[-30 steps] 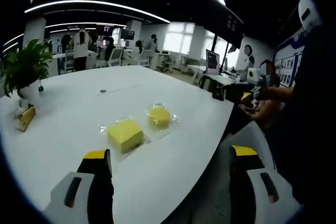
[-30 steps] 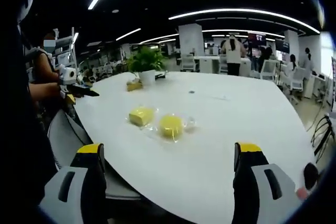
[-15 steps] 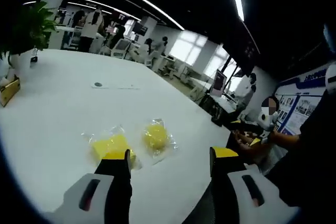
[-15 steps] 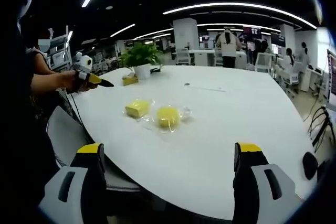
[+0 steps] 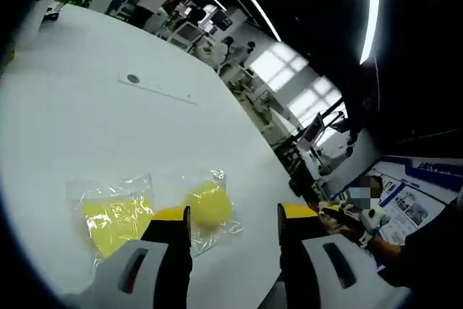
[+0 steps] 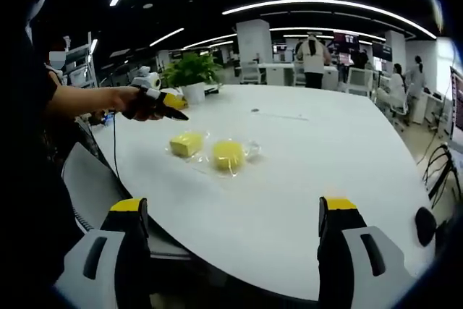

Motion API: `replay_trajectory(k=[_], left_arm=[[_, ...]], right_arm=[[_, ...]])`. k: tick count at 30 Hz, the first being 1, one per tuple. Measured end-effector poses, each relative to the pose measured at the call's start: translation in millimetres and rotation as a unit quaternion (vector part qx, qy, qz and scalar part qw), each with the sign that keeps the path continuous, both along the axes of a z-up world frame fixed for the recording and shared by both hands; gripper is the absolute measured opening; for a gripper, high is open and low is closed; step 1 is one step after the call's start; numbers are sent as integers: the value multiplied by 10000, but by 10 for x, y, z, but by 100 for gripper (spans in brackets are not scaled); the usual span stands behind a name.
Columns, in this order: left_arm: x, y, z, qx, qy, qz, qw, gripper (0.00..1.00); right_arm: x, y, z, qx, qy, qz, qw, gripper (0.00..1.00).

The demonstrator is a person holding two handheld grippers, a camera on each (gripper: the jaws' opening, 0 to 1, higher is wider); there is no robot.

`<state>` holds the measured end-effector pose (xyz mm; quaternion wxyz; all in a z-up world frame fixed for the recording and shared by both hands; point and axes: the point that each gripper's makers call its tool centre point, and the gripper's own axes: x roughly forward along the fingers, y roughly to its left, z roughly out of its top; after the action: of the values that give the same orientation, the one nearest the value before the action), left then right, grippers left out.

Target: Compare the silicone blocks by pressing each to a similar depth, holding the contact briefly, and releasing to observe deformation and rebound differences across the visible hardness samples.

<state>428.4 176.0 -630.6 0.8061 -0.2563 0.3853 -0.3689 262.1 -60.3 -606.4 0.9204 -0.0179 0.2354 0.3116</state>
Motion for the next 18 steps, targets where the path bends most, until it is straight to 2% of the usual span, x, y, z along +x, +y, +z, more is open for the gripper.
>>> replay_trajectory(k=[2,3,4,7,10,11,13,16,18], left_arm=[[80,-53,-143,336,-64,-107,9994,47],[134,-85,-203,515,-207,-193,9983,47],[161,-108,-246,584,-225,-229,9978,47],[253,-184,-366,517,85,-49,9986,47],[354,-221,-488,668,108,8,9977,48],[378,-233,-508,671,111,23,9977,49],[411,-262,-563,657,282,119,9974,51],[480,-273,-700,735,652,409,9943,47],[554,-322,-706,584,650,471,9951,45]], right_arm=[[-2,-30,-24,-80,27,-33,10000,91],[-3,-42,-36,-117,30,-30,9999,91],[-7,-48,-41,-133,35,-27,9999,90],[-18,-71,-52,-152,97,-41,9998,90],[-11,-98,-46,-149,98,-86,9998,90],[28,-128,-17,-189,-39,-161,9997,90],[44,-136,13,-152,-88,-206,9996,90],[78,-142,41,-86,-118,-256,9996,89],[95,-132,29,-72,-67,-254,9996,87]])
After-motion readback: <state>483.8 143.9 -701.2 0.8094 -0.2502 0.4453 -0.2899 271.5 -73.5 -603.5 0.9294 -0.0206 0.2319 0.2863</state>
